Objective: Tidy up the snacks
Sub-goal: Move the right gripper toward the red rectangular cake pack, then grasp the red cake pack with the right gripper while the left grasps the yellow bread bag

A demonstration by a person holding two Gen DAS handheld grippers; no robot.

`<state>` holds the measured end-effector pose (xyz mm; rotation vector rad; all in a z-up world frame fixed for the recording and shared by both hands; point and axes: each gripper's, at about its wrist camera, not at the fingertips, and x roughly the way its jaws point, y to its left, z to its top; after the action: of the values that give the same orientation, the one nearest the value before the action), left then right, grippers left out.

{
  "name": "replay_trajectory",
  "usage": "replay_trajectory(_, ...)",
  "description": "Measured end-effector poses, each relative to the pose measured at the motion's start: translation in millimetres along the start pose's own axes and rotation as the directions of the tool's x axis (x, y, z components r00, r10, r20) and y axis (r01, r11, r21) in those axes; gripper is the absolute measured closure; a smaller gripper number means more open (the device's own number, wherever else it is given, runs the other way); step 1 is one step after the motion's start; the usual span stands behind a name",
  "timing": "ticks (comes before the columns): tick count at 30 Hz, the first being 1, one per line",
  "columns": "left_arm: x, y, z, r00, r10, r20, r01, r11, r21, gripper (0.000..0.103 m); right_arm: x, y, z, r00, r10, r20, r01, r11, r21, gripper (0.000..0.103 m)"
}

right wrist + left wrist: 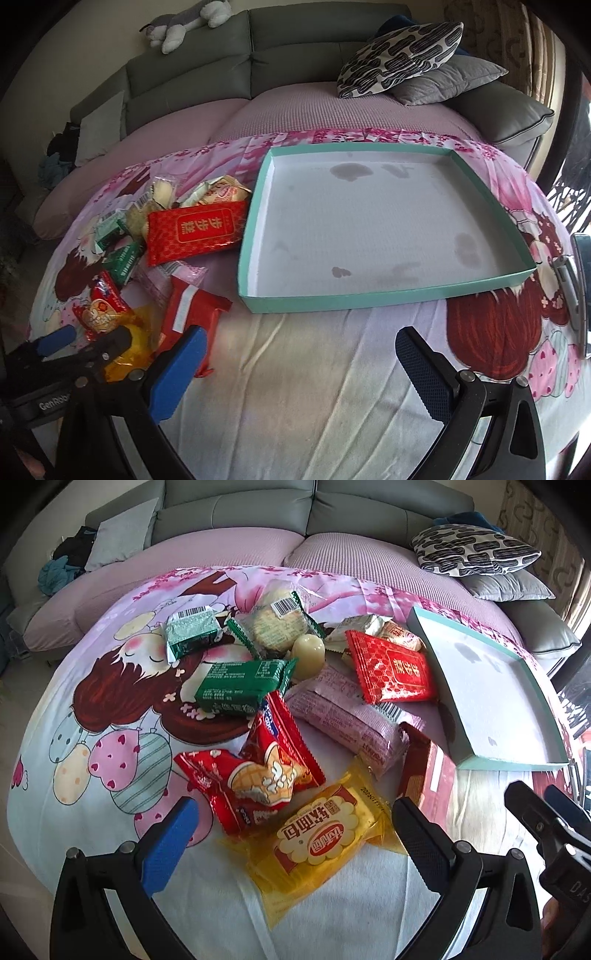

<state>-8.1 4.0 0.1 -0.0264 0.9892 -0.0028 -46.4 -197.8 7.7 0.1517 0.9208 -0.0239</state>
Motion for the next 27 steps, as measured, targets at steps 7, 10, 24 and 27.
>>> replay_trajectory(7, 6, 1, -4, 0.997, -0.070, -0.018, 0.070, 0.997, -0.017, 0.000, 12, 15, 4, 0.986, 0.159, -0.042, -0.157, 0.986, 0.054, 0.011)
replay_trajectory(10, 10, 2, -5, 0.997, -0.065, -0.047, 0.064, 0.998, -0.016, 0.000, 23, 23, 5, 0.979, 0.193, -0.070, -0.189, 0.980, 0.060, 0.016)
replay_trajectory(24, 22, -6, -9, 0.987, -0.112, -0.119, 0.110, 0.994, -0.030, 0.003, 61, 45, 6, 0.946, 0.261, -0.195, -0.252, 0.965, 0.070, 0.038)
replay_trajectory(27, 20, -10, -7, 0.986, -0.112, -0.125, 0.110, 0.994, -0.025, 0.005, 62, 47, 6, 0.942, 0.275, -0.194, -0.267, 0.961, 0.067, 0.046)
